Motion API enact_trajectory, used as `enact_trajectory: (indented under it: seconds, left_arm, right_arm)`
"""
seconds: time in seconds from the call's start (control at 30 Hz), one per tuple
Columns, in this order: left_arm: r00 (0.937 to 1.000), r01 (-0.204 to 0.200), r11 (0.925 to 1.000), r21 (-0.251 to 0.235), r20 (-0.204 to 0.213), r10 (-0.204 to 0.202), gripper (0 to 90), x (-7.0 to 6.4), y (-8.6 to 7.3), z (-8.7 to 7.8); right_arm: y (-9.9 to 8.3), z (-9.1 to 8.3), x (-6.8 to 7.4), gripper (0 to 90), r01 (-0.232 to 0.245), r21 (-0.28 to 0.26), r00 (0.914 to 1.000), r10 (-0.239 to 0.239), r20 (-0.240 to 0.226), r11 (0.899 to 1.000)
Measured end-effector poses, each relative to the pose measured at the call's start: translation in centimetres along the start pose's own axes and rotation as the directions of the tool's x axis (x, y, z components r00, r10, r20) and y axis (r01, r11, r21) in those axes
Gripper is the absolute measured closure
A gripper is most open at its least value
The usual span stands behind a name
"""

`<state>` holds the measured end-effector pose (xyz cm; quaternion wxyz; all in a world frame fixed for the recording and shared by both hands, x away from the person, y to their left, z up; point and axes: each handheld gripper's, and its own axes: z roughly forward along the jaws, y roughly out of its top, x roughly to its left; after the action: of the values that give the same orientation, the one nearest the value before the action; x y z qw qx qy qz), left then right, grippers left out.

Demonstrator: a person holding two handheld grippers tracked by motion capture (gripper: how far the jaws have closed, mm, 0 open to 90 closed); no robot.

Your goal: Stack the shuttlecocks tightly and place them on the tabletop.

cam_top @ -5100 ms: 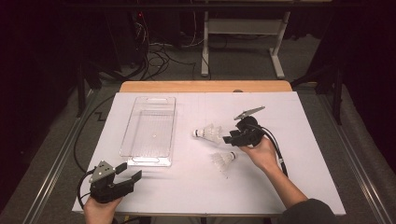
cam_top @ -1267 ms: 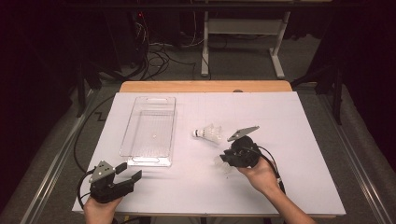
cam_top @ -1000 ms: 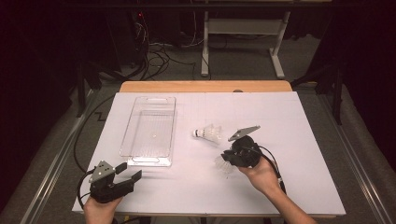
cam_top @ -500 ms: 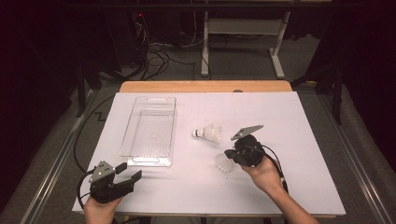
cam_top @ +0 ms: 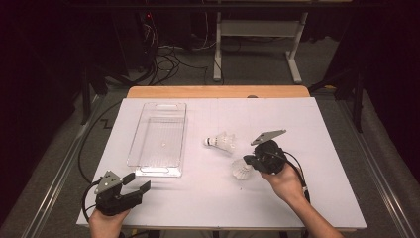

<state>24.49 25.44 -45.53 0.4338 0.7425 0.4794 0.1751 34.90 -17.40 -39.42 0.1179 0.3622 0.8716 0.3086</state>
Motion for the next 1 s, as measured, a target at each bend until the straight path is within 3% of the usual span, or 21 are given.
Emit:
enact_trajectory:
  seconds: [0.53,1.0]
  left_arm:
    - [1.0,0.0,1.0,0.0,-0.001,0.0,33.5,0.0,0.0,0.0]
    - [1.0,0.0,1.0,-0.001,-0.002,0.0,33.6,0.0,0.0,0.0]
  right_arm:
    - [0.5,-0.4,-0.9,90.0,-0.037,-0.038,0.9992,0.036,-0.02,0.999]
    - [0.4,-0.1,-2.4,90.0,-0.084,-0.043,0.9964,0.084,0.0,0.996]
